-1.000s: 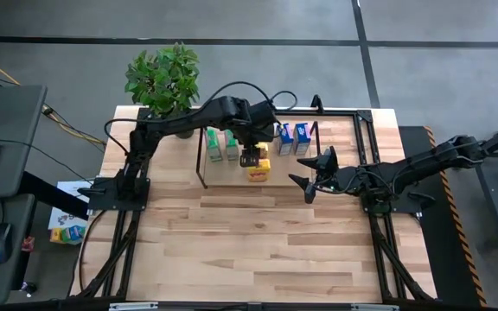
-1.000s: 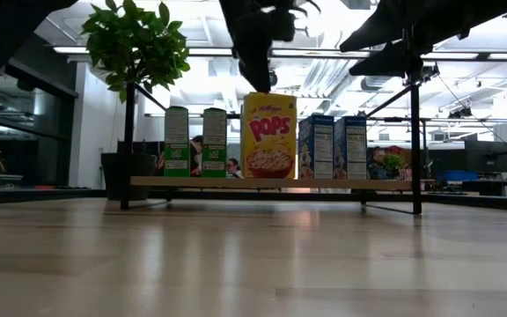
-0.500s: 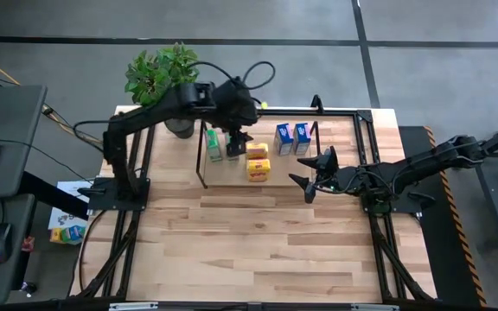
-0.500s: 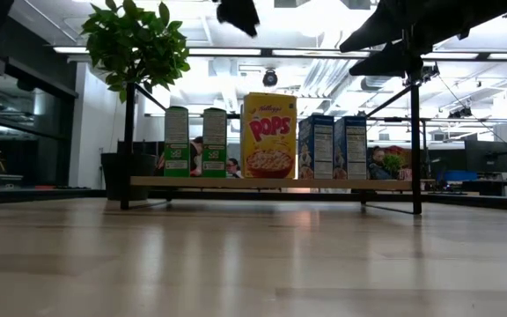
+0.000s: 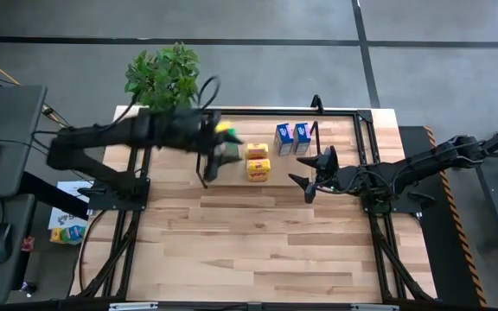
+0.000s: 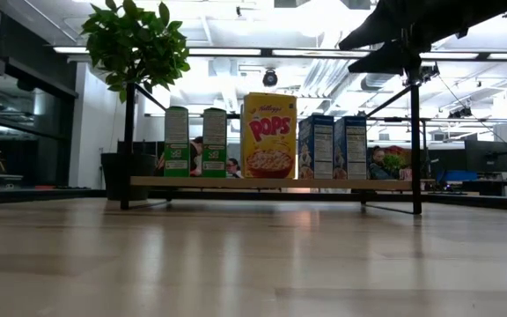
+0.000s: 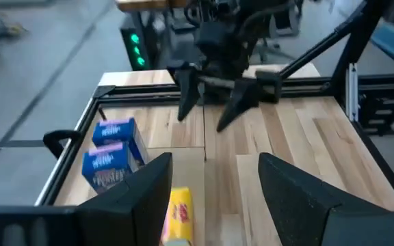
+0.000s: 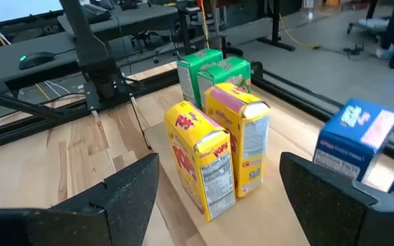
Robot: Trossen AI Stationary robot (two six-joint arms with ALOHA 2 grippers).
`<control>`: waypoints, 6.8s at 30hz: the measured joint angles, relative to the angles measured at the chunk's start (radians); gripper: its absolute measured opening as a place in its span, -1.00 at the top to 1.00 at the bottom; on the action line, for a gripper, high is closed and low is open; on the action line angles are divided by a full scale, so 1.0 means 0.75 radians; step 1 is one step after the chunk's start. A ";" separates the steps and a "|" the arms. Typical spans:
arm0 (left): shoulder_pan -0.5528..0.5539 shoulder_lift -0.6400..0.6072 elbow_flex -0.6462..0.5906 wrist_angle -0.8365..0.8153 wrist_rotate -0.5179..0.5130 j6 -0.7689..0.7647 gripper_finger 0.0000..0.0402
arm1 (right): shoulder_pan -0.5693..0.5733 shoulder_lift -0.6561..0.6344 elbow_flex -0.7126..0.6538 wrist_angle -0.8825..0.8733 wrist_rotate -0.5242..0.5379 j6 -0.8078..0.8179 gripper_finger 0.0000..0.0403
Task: Stack cereal on shelf
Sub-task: Return to Home Position
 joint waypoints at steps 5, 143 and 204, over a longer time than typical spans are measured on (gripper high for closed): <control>-0.170 -0.329 -0.566 0.474 -0.224 -0.059 -0.04 | 0.000 0.000 0.000 0.097 -0.001 -0.121 -0.47; -0.268 -1.752 -1.952 0.831 -0.261 -0.065 0.95 | -0.012 -1.302 -0.712 -0.110 -0.508 -0.415 0.99; -0.268 -1.752 -1.952 0.831 -0.261 -0.066 0.95 | -0.012 -1.302 -0.713 -0.109 -0.508 -0.415 0.99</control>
